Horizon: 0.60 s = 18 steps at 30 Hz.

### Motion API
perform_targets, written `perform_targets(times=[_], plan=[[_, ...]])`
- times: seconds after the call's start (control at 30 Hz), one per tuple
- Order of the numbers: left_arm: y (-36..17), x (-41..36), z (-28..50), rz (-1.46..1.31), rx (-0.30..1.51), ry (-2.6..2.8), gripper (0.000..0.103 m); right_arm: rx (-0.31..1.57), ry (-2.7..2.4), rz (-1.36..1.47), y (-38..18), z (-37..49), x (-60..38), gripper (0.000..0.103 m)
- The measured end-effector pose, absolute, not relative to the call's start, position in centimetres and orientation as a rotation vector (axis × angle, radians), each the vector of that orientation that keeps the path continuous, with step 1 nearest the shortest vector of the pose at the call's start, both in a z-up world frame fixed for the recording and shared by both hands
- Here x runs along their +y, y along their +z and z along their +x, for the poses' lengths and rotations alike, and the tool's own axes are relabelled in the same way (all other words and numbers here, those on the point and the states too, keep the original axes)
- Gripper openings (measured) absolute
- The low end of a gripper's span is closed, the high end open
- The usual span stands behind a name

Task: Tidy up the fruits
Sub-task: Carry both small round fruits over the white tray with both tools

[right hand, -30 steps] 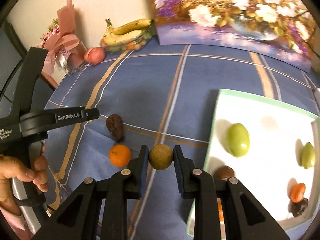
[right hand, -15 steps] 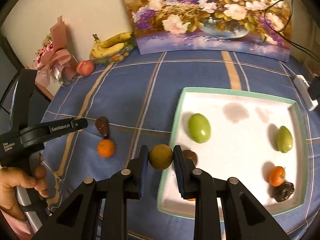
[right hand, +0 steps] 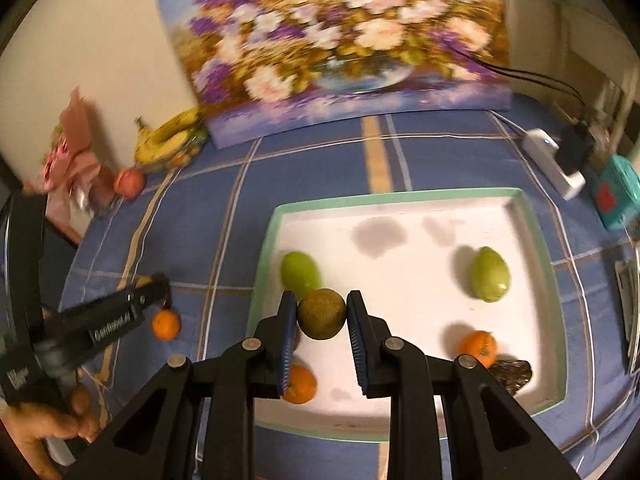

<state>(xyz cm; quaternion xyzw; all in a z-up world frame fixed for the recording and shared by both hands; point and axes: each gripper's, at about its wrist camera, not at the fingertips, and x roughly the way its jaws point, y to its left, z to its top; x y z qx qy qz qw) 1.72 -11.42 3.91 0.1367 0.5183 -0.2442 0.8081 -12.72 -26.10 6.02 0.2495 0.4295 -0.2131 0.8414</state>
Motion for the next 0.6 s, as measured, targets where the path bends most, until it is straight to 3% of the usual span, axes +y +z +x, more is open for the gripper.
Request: perform_targets(times=[0.6], plan=[[3.4, -17.9, -5.0, 0.432, 1.133, -0.759, 0.027, 0.899, -0.650, 0.681, 4.7, -19.8, -33.4, 0.026]])
